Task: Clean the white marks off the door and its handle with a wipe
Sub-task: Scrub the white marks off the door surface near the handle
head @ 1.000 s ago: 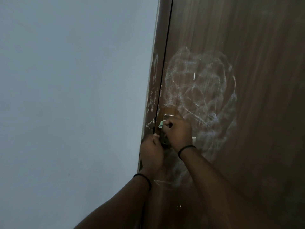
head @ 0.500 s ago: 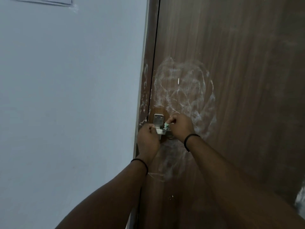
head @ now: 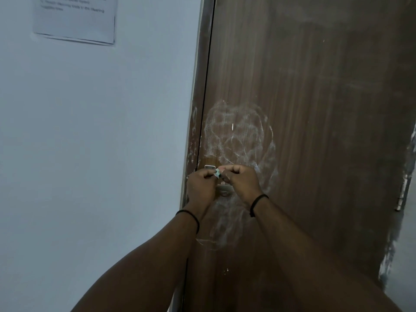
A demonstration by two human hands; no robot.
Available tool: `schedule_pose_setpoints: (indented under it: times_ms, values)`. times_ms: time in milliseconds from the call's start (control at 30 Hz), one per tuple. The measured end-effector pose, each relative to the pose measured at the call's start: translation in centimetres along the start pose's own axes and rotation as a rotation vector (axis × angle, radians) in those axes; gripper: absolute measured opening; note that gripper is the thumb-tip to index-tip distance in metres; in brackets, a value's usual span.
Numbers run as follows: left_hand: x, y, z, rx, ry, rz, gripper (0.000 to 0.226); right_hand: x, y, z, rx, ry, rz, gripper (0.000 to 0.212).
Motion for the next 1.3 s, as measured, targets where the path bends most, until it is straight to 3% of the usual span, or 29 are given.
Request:
schedule_pose_setpoints:
  times_ms: [133,233,367,467,633,800,1133,1300]
  values:
    - [0.3,0.4,-2.0,0.091,-0.056,0.091,0.016,-1.1,0.9,1.6,-0.023,0.012,-0.104,0.009]
    - [0.0,0.7,-2.8,0.201,-0.336,0.071,0.021,-1.4,0.8,2.1,-0.023,0.092,-0.165,0.021]
    - [-0.3,-0.1,-1.4,0.281,-0.65,0.019,0.019,-1.3,-0.1,2.1,-0.084,0.273,-0.211,0.012]
    - [0.4,-1.7,1.0,0.317,-0.83,0.06,0.038,-1.3,-1.4,1.4,-0.128,0.378,-0.235,0.01]
    - [0.9,-2.9,5.6,0.376,-1.018,-0.012,0.054,-0.8,-4.3,-1.0,-0.154,0.429,-0.222,0.01]
    - [2.7,-3.2,9.7,0.397,-1.029,0.037,0.067,-0.2,-6.4,-2.2,-0.208,0.425,-0.249,0.016]
    - [3.3,-4.3,9.4,0.542,-0.949,0.155,0.06,4.0,-12.2,0.6,-0.367,0.555,-0.238,0.008]
    - [3.4,-4.5,8.7,0.592,-0.97,0.162,0.061,5.3,-11.9,-0.8,-0.4,0.64,-0.093,0.013]
Point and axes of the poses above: each hand's wrist, its own y-axis away from the middle knuckle, its own x-axis out of the palm, z = x × y, the point moved 9 cm from there along -y, towards the middle knuckle, and after that the axes turned 8 degrees about z, right-handed, at the moved point
